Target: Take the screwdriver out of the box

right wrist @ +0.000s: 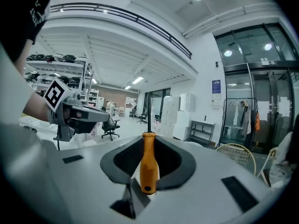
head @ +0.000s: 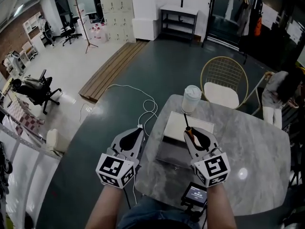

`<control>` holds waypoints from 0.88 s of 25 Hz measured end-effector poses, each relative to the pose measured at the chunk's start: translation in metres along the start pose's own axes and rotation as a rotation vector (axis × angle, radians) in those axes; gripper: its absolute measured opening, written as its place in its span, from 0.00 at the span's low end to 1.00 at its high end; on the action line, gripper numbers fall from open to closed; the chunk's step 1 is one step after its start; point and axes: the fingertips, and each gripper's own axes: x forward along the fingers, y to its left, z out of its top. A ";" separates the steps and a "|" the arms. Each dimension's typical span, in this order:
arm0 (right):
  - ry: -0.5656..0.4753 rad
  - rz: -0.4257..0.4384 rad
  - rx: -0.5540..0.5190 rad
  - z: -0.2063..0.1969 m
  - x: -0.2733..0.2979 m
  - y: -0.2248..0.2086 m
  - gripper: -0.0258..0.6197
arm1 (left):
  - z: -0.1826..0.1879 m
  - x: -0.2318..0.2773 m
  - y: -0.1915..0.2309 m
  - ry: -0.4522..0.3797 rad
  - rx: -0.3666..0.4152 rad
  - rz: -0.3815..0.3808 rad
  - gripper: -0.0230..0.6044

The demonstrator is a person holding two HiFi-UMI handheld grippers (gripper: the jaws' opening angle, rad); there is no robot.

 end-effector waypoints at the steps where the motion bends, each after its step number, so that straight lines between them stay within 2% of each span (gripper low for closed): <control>1: -0.017 -0.021 0.006 0.004 -0.003 -0.003 0.18 | 0.003 0.001 0.001 -0.011 0.004 -0.009 0.06; 5: -0.051 -0.118 0.012 0.019 -0.020 -0.011 0.18 | 0.019 0.005 0.005 -0.053 0.014 -0.053 0.06; 14: -0.054 -0.333 -0.046 0.043 -0.072 -0.018 0.18 | 0.061 0.012 -0.004 -0.163 0.062 -0.191 0.06; 22: -0.047 -0.453 -0.082 0.045 -0.116 -0.026 0.18 | 0.081 0.012 -0.015 -0.225 0.068 -0.231 0.06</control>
